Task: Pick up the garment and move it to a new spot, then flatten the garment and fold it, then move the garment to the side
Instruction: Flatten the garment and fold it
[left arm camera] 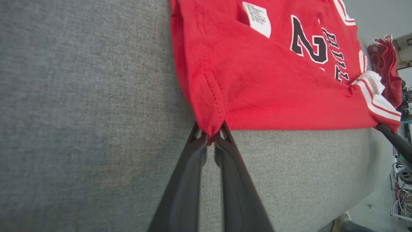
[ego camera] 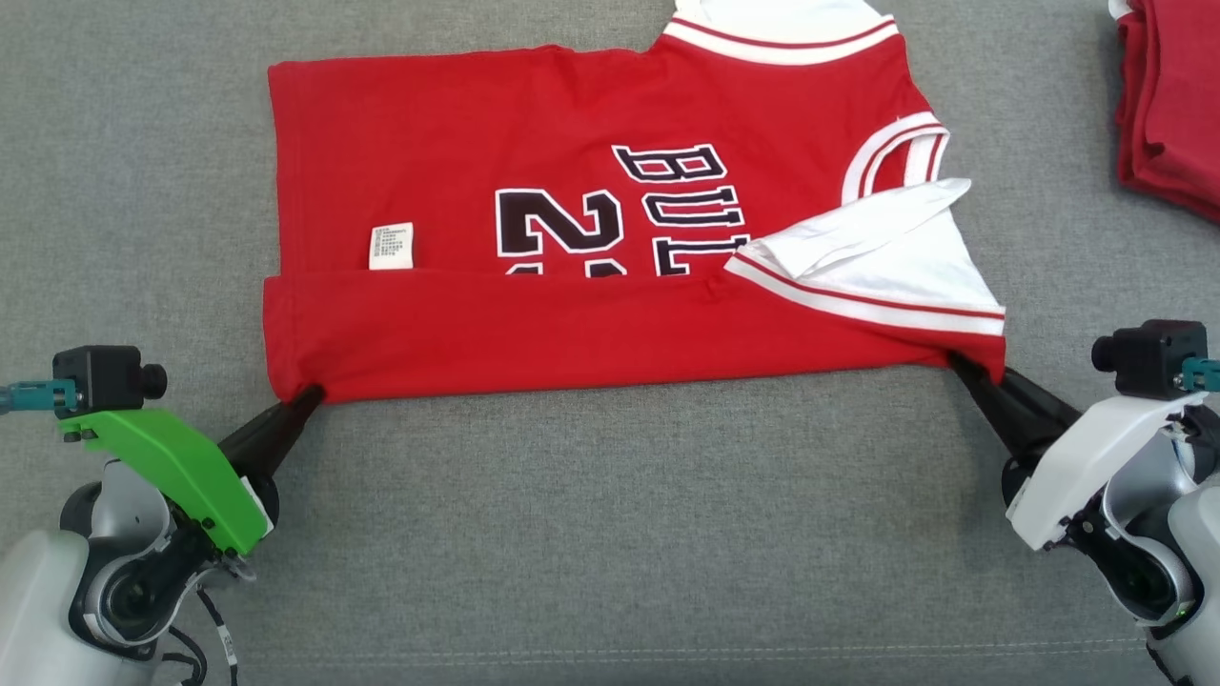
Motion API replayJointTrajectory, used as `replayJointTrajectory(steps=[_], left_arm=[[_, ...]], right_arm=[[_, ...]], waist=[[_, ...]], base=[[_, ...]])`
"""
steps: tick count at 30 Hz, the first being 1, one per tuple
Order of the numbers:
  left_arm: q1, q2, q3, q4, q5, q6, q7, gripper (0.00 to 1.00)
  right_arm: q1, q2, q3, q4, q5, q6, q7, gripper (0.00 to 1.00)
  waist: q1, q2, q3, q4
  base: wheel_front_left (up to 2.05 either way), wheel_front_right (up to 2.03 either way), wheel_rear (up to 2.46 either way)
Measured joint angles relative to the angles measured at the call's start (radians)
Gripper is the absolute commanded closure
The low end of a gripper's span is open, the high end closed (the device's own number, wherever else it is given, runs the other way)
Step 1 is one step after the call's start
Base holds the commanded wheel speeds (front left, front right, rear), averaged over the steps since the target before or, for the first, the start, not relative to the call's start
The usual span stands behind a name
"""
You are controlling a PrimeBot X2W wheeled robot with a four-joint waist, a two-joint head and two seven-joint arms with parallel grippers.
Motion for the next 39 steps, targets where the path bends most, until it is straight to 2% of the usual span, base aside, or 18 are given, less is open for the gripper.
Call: replayJointTrajectory(steps=[10, 15, 22, 26, 28, 29, 30, 31, 32, 33, 34, 35, 36, 39], left_arm=[[0.126, 0.059, 0.014, -0.019, -0.025, -0.002, 0.025, 1.00], [0.211, 0.068, 0.018, -0.027, -0.038, -0.009, 0.025, 1.00], [0.271, 0.089, 0.020, -0.053, -0.056, -0.009, 0.025, 1.00], [0.289, 0.096, 0.019, -0.061, -0.055, -0.009, 0.025, 1.00], [0.296, 0.096, 0.015, -0.067, -0.053, -0.009, 0.025, 1.00], [0.298, 0.095, 0.011, -0.071, -0.052, -0.009, 0.025, 1.00], [0.300, 0.095, 0.008, -0.074, -0.051, -0.009, 0.025, 1.00], [0.303, 0.093, 0.006, -0.076, -0.051, -0.009, 0.025, 1.00], [0.305, 0.092, 0.005, -0.077, -0.051, -0.009, 0.025, 1.00], [0.306, 0.090, 0.005, -0.077, -0.051, -0.009, 0.024, 0.90], [0.306, 0.087, 0.004, -0.078, -0.051, -0.009, 0.023, 0.74], [0.306, 0.086, 0.001, -0.078, -0.049, -0.009, 0.023, 0.61], [0.306, 0.087, -0.004, -0.079, -0.036, -0.009, 0.020, 0.01], [0.316, 0.087, -0.006, -0.076, -0.006, -0.009, 0.007, 0.00]], right_arm=[[0.139, 0.005, 0.035, -0.044, 0.034, 0.000, 0.012, 1.00], [0.208, 0.013, 0.036, -0.057, 0.048, -0.002, 0.010, 1.00], [0.274, 0.013, 0.034, -0.082, 0.052, -0.026, 0.006, 1.00], [0.279, 0.012, 0.034, -0.084, 0.051, -0.028, 0.002, 1.00], [0.279, 0.008, 0.035, -0.083, 0.048, -0.028, 0.002, 0.86], [0.279, 0.006, 0.036, -0.082, 0.047, -0.034, 0.002, 0.69], [0.279, 0.004, 0.035, -0.082, 0.042, -0.038, 0.002, 0.56], [0.279, 0.002, 0.034, -0.080, 0.039, -0.044, 0.002, 0.52], [0.279, 0.000, 0.034, -0.077, 0.037, -0.045, 0.002, 0.40], [0.279, -0.002, 0.034, -0.074, 0.034, -0.045, 0.002, 0.12], [0.279, -0.002, 0.034, -0.072, 0.032, -0.046, 0.002, 0.00], [0.279, -0.002, 0.035, -0.070, 0.031, -0.053, 0.002, 0.00], [0.279, -0.002, 0.035, -0.069, 0.030, -0.053, 0.002, 0.00], [0.283, 0.000, 0.037, -0.069, 0.030, -0.054, 0.002, 0.00]], waist=[[0.0000, 0.0000, -0.051, -0.015], [0.0000, 0.0000, -0.082, -0.032], [0.0000, 0.0000, -0.123, -0.050], [0.0000, 0.0000, -0.138, -0.052], [0.0000, 0.0000, -0.144, -0.051], [0.0000, 0.0000, -0.148, -0.050], [0.0000, 0.0000, -0.151, -0.049], [0.0000, 0.0000, -0.153, -0.047], [0.0000, 0.0000, -0.156, -0.044], [0.0000, 0.0000, -0.158, -0.042], [0.0000, 0.0000, -0.161, -0.039], [0.0000, 0.0000, -0.165, -0.036], [0.0000, 0.0000, -0.168, -0.033], [0.0000, 0.0000, -0.181, -0.026]], base=[[0.00, 0.00, 0.00], [0.00, 0.00, 0.00], [0.00, 0.00, 0.00], [0.00, 0.00, 0.00], [0.00, 0.00, 0.00], [0.00, 0.00, 0.00], [0.00, 0.00, 0.00], [0.00, 0.00, 0.00], [0.00, 0.00, 0.00], [0.00, 0.00, 0.00], [0.00, 0.00, 0.00], [0.00, 0.00, 0.00], [0.00, 0.00, 0.00], [0.00, 0.00, 0.00]])
